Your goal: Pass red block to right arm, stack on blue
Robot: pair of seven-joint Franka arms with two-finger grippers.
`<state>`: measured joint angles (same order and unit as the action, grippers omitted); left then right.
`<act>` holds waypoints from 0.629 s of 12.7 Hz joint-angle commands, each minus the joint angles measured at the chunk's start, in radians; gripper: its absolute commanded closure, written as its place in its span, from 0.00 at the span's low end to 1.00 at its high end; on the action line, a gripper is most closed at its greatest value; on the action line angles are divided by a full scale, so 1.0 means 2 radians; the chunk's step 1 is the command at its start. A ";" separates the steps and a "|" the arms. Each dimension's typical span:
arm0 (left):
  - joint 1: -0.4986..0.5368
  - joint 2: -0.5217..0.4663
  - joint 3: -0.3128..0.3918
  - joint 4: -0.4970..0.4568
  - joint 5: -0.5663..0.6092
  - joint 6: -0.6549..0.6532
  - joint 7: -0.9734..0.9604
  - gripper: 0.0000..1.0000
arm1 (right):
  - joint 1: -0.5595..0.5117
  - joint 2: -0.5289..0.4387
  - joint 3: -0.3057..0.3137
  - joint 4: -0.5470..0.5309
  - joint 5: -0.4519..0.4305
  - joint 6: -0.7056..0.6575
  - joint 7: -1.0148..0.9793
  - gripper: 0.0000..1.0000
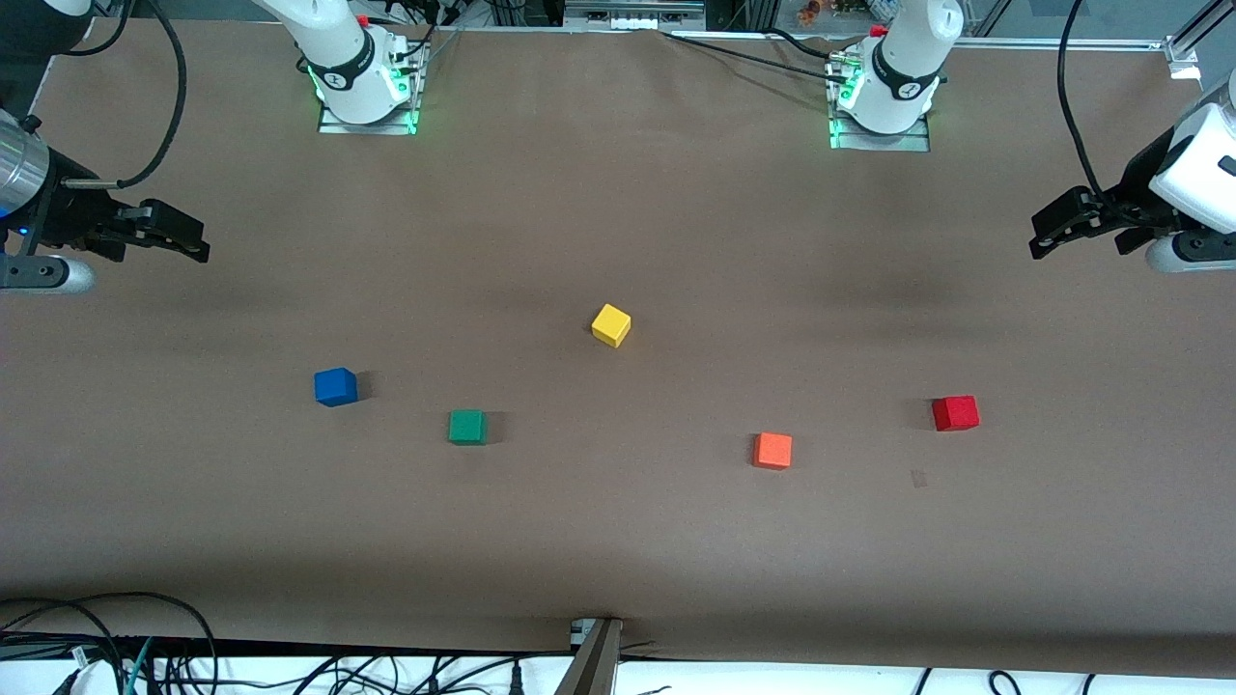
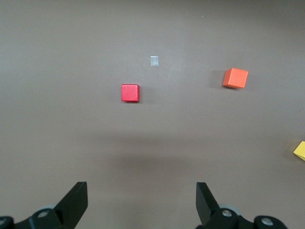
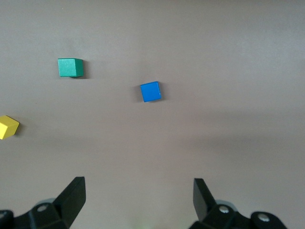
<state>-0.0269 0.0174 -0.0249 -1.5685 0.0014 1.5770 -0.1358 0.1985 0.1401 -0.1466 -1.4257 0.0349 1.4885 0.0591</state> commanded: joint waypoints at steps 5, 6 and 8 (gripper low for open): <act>-0.003 0.007 0.002 0.015 0.003 0.002 0.007 0.00 | -0.002 0.003 0.001 0.007 0.008 0.001 0.003 0.00; -0.006 0.015 0.002 0.016 0.002 0.008 0.007 0.00 | -0.001 0.003 0.001 0.007 0.008 0.001 0.003 0.00; -0.005 0.031 0.002 0.030 0.002 0.020 0.007 0.00 | -0.001 0.003 0.001 0.007 0.008 0.001 0.003 0.00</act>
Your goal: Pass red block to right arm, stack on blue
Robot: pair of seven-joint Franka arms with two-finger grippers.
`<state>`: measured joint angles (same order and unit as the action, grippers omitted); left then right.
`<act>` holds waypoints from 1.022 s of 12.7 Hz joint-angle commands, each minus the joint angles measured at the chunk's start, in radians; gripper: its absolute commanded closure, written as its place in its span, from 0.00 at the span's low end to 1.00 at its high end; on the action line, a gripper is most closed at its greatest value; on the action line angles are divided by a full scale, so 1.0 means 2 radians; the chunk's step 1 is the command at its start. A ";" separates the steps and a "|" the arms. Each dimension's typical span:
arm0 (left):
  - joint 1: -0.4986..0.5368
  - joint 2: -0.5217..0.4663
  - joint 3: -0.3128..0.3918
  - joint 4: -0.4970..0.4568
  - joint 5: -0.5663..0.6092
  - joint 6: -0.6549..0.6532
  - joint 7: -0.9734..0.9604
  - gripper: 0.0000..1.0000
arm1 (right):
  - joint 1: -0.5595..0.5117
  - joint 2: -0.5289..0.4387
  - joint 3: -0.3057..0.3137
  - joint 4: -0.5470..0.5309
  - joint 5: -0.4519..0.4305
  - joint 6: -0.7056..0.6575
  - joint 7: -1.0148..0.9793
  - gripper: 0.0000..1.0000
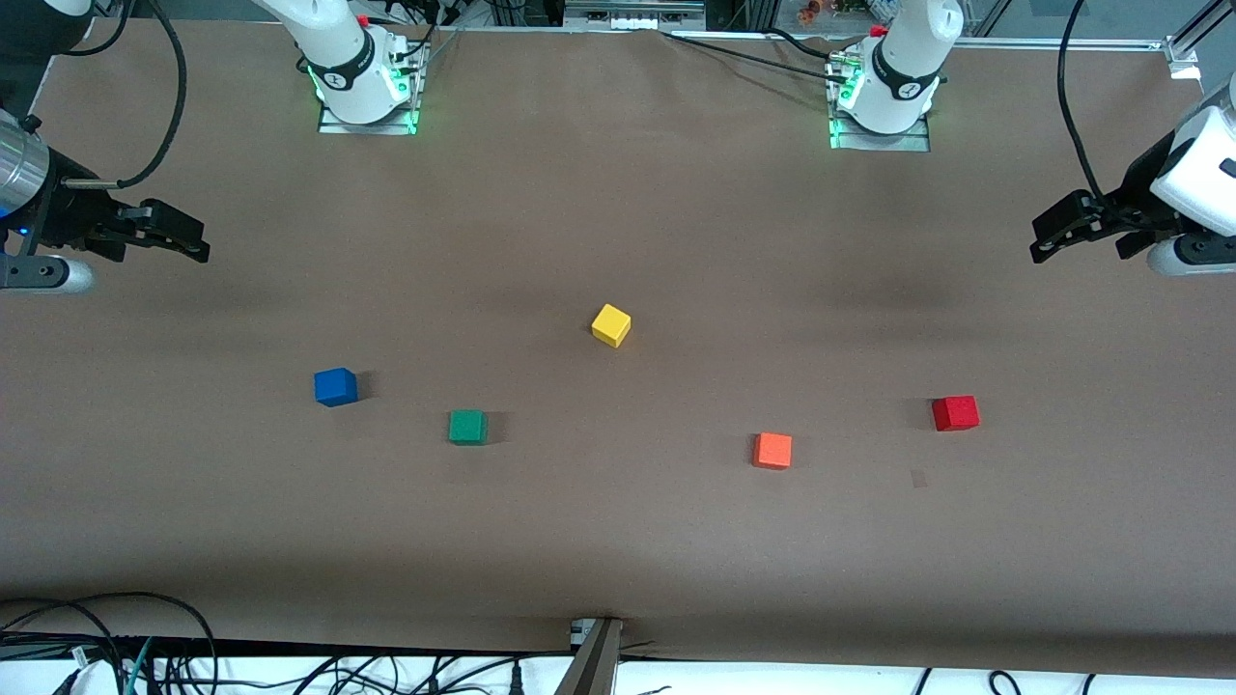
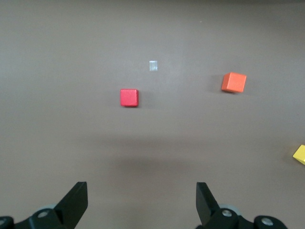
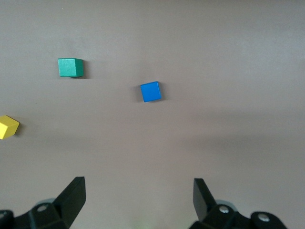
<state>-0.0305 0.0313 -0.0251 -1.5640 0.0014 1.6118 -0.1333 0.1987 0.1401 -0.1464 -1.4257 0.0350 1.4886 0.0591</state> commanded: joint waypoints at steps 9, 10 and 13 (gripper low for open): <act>0.025 0.072 0.013 0.102 0.116 -0.086 0.195 0.00 | 0.000 0.003 0.002 0.007 0.008 0.005 0.005 0.00; 0.035 0.072 0.015 0.129 0.123 -0.113 0.217 0.00 | 0.000 0.004 0.001 0.007 0.008 0.005 0.005 0.00; 0.073 0.066 0.013 0.171 0.147 -0.168 0.299 0.00 | 0.000 0.003 0.002 0.007 0.009 0.005 0.005 0.00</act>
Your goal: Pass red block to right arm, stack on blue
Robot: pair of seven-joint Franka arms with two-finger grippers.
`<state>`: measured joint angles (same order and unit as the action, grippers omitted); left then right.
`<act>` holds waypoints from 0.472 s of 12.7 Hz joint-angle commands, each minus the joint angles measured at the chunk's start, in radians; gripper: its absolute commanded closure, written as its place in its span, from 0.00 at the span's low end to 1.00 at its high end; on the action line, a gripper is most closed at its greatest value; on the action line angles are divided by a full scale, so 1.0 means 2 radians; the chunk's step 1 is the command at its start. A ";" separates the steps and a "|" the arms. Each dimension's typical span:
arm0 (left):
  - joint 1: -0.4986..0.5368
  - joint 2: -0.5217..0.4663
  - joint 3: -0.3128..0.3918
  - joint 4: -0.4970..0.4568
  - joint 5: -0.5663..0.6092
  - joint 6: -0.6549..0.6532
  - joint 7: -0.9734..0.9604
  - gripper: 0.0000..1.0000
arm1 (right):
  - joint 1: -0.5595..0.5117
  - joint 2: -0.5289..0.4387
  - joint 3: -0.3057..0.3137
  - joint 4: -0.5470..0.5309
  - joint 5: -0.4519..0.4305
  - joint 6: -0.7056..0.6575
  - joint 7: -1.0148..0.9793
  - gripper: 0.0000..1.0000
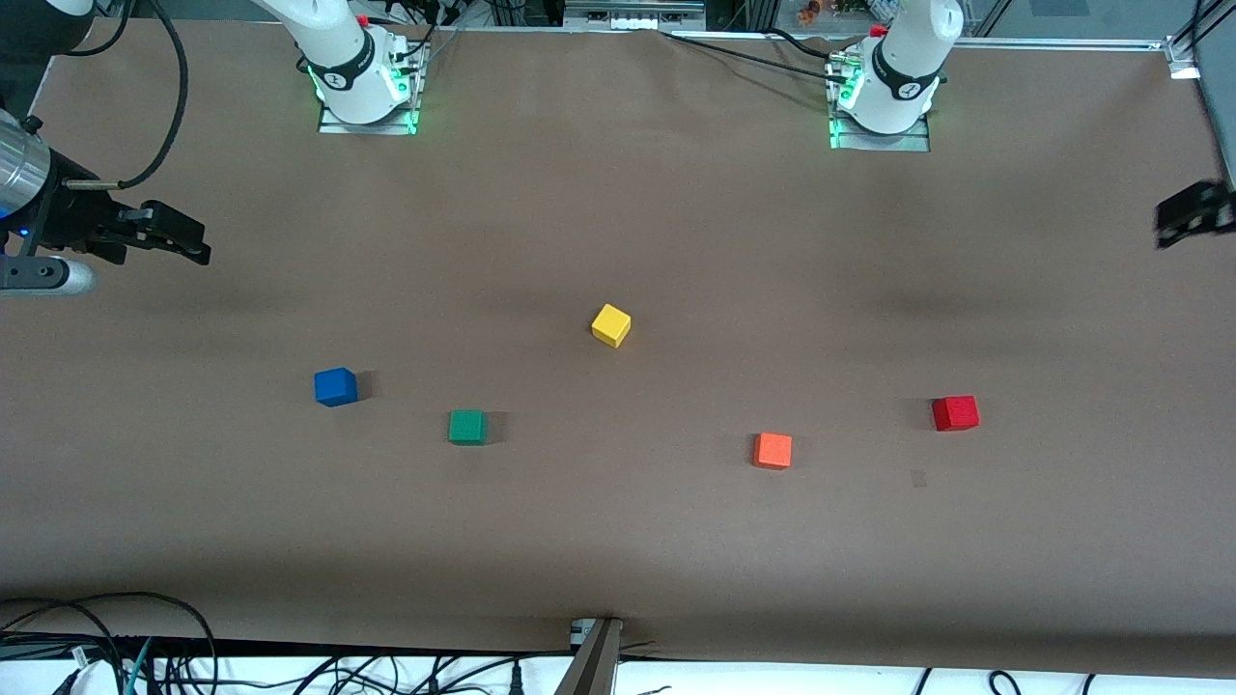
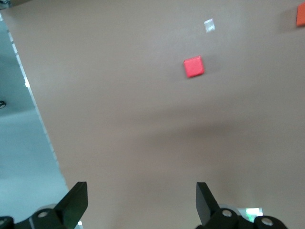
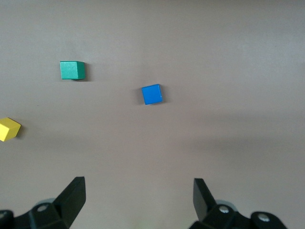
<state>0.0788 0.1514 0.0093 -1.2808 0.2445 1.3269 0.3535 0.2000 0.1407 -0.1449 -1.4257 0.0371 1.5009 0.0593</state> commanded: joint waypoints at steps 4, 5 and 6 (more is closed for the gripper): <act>0.078 0.000 0.017 0.045 0.095 0.002 0.220 0.00 | 0.000 0.003 0.002 0.007 0.008 0.005 0.005 0.00; 0.105 0.005 0.023 0.042 0.097 0.040 0.271 0.00 | 0.000 0.003 0.002 0.007 0.007 0.005 0.005 0.00; 0.141 0.021 0.023 0.038 0.093 0.087 0.336 0.00 | 0.000 0.003 0.002 0.007 0.008 0.005 0.005 0.00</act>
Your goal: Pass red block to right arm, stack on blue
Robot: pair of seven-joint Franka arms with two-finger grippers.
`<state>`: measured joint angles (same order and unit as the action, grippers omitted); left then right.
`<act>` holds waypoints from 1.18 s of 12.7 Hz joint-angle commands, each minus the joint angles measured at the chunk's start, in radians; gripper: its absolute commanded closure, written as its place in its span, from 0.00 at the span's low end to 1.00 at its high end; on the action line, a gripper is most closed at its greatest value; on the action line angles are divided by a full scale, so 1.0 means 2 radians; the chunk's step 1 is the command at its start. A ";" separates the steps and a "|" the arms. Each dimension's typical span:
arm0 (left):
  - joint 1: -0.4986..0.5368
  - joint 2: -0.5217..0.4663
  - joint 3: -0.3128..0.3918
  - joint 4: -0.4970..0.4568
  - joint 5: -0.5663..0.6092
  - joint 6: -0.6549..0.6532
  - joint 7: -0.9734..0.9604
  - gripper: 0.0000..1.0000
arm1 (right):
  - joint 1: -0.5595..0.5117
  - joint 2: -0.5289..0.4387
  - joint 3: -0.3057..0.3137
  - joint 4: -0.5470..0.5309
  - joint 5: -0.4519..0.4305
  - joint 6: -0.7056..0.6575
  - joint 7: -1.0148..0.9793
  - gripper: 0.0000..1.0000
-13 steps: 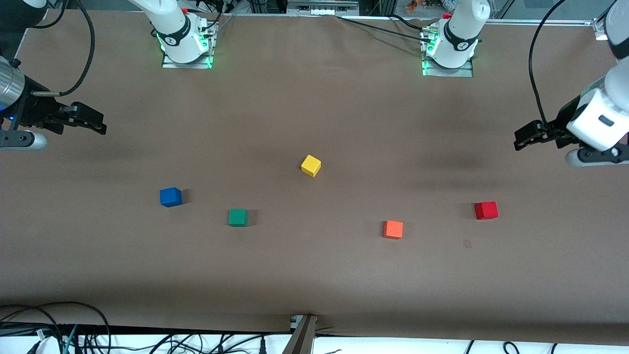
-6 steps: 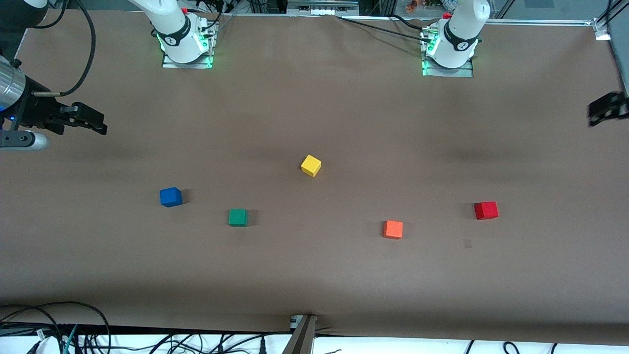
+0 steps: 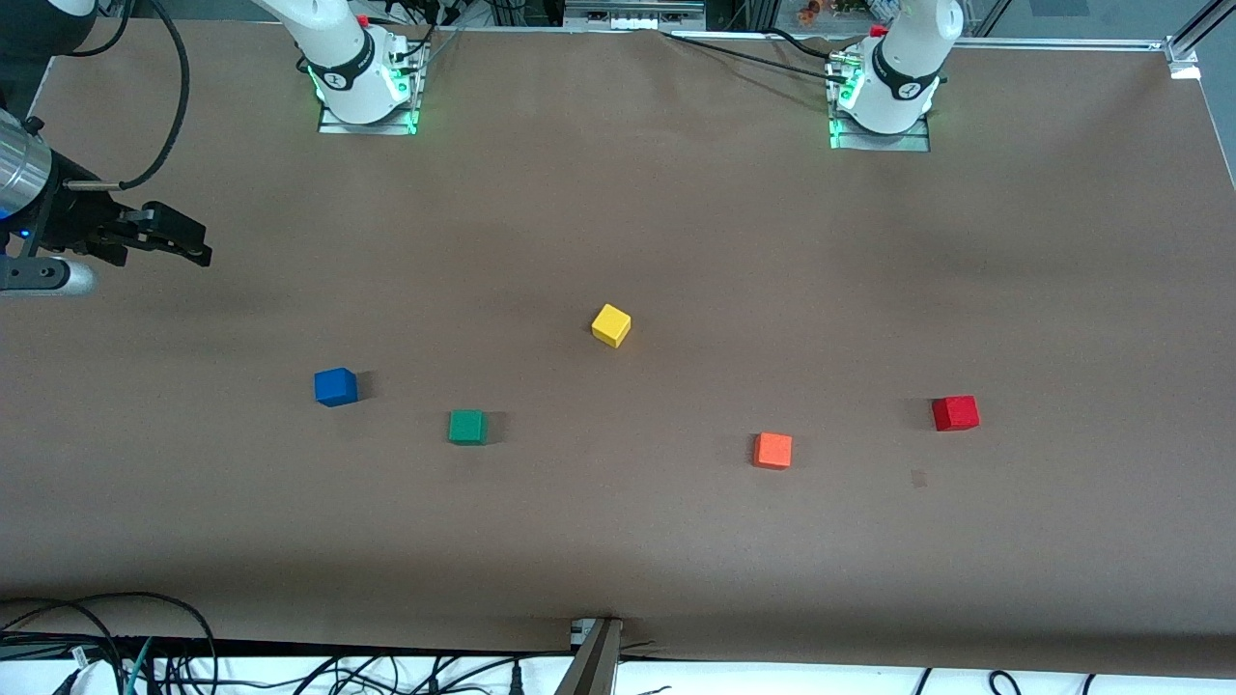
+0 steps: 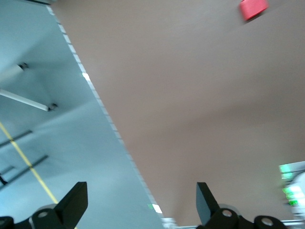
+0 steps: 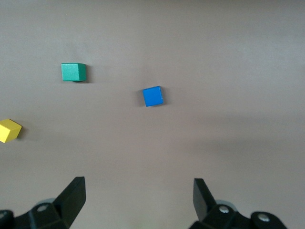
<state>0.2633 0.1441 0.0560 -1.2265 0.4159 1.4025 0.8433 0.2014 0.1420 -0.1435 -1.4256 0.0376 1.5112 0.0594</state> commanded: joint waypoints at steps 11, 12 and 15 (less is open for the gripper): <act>0.220 0.252 -0.003 0.011 -0.225 0.275 0.510 0.00 | -0.001 0.003 0.001 0.007 0.007 0.001 0.005 0.00; 0.225 0.271 -0.003 0.011 -0.248 0.284 0.528 0.00 | -0.001 0.003 0.001 0.007 0.007 0.001 0.005 0.00; 0.227 0.312 -0.003 0.010 -0.326 0.290 0.597 0.00 | 0.000 0.003 0.001 0.007 0.007 0.001 0.006 0.00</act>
<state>0.7050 0.7169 0.0611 -1.2380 -0.1500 1.9814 1.9366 0.2010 0.1436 -0.1435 -1.4254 0.0381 1.5150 0.0598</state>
